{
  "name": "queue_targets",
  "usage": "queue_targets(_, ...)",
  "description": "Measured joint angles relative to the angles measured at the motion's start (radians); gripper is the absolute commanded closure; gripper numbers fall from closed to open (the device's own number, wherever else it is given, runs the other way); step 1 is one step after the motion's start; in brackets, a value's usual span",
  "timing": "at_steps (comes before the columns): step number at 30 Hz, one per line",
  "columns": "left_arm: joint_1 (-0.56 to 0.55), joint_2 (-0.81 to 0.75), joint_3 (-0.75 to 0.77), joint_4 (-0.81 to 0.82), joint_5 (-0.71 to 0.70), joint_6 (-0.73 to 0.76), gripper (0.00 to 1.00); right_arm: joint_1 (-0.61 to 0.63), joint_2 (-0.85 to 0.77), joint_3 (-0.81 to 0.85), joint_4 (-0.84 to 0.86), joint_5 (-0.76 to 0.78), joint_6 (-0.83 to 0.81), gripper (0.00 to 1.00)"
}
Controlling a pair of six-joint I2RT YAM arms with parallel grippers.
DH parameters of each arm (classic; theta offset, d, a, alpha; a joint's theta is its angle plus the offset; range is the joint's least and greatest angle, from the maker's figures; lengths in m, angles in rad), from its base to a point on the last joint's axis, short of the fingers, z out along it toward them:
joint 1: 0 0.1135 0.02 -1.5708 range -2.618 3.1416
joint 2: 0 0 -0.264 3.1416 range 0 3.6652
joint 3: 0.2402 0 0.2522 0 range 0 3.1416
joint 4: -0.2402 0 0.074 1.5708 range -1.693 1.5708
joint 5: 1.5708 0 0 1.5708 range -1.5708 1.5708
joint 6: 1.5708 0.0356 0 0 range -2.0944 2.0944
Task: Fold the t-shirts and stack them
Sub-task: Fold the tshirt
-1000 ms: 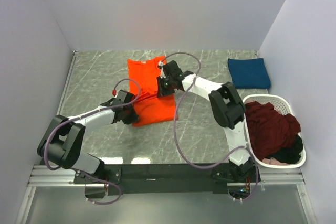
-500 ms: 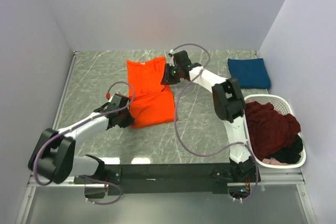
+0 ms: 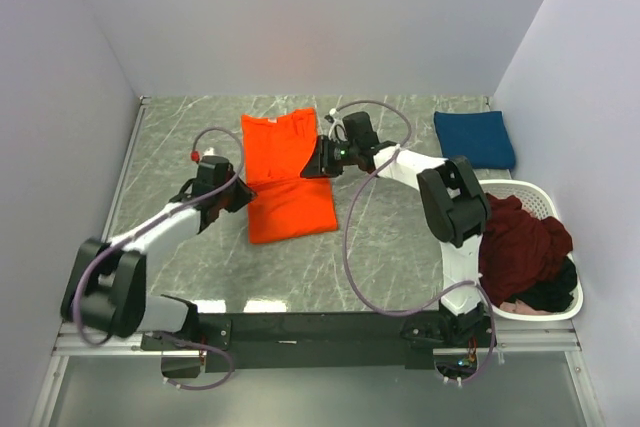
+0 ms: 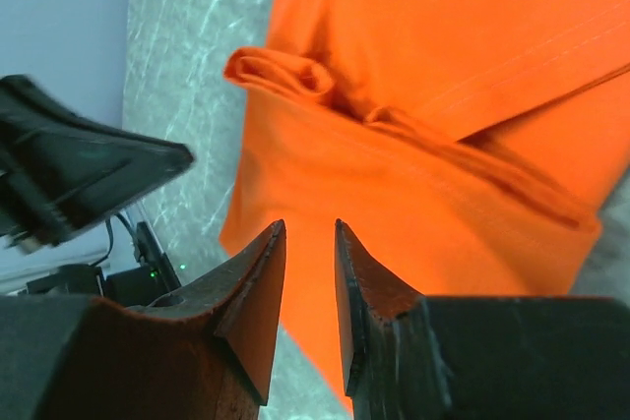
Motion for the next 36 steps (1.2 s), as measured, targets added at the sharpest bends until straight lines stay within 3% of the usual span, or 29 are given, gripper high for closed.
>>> queue_targets(9,0.086,0.339,0.114,0.131,0.033,-0.001,0.89,-0.079,0.202,0.05,0.064,-0.08,0.054,0.66)
queue_targets(19,0.169,0.507,0.252,0.2,0.079,-0.008,0.85,-0.161,0.274,0.151,0.076,-0.136,0.107,0.66)
queue_targets(24,0.192,0.468,0.253,0.15,0.089,-0.008,0.77,-0.179,0.253,0.129,0.087,-0.134,0.11,0.64)
queue_targets(29,0.181,0.277,0.23,0.089,0.098,-0.012,0.76,-0.176,0.1,-0.043,0.116,-0.14,0.133,0.64)
queue_targets(36,0.057,0.039,0.095,0.061,0.142,-0.014,0.77,-0.116,-0.107,-0.288,0.209,-0.182,0.152,0.64)
